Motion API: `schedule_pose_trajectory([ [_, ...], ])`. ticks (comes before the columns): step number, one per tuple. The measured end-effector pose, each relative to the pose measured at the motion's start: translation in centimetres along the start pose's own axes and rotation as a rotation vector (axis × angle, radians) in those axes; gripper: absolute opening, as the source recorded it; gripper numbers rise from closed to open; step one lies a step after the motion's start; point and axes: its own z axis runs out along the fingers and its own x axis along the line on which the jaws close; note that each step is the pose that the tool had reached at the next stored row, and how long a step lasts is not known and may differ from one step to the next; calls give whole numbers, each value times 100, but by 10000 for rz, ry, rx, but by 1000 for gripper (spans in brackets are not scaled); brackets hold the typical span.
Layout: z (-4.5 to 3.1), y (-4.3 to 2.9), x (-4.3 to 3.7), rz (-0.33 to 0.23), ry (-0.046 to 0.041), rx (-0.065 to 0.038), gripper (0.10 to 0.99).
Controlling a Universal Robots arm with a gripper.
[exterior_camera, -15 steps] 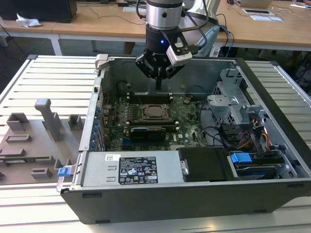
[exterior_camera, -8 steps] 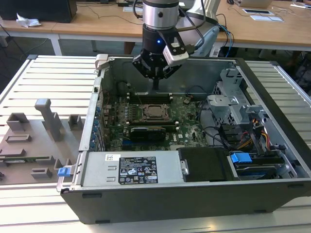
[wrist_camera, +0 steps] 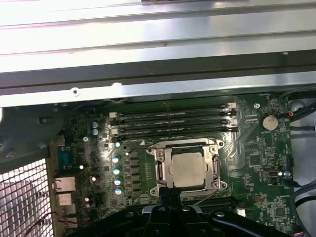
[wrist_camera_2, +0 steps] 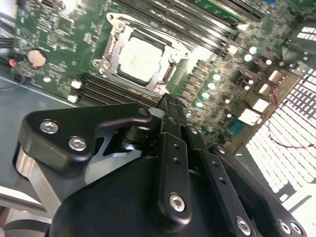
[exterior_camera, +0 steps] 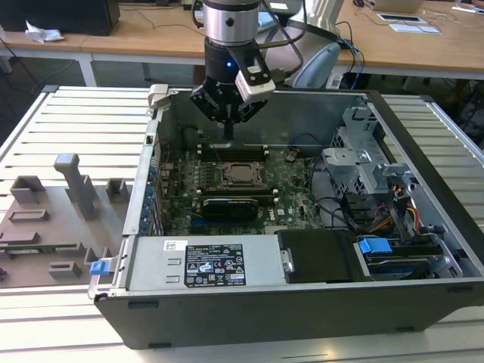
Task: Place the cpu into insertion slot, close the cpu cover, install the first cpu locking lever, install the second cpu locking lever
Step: 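Install the first cpu locking lever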
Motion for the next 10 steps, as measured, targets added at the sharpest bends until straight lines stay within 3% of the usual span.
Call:
schedule_pose_trajectory([
  [2,-2,-8,96,2,-1,0,106],
  [10,-5,-27,301,1,-2,0,106],
])
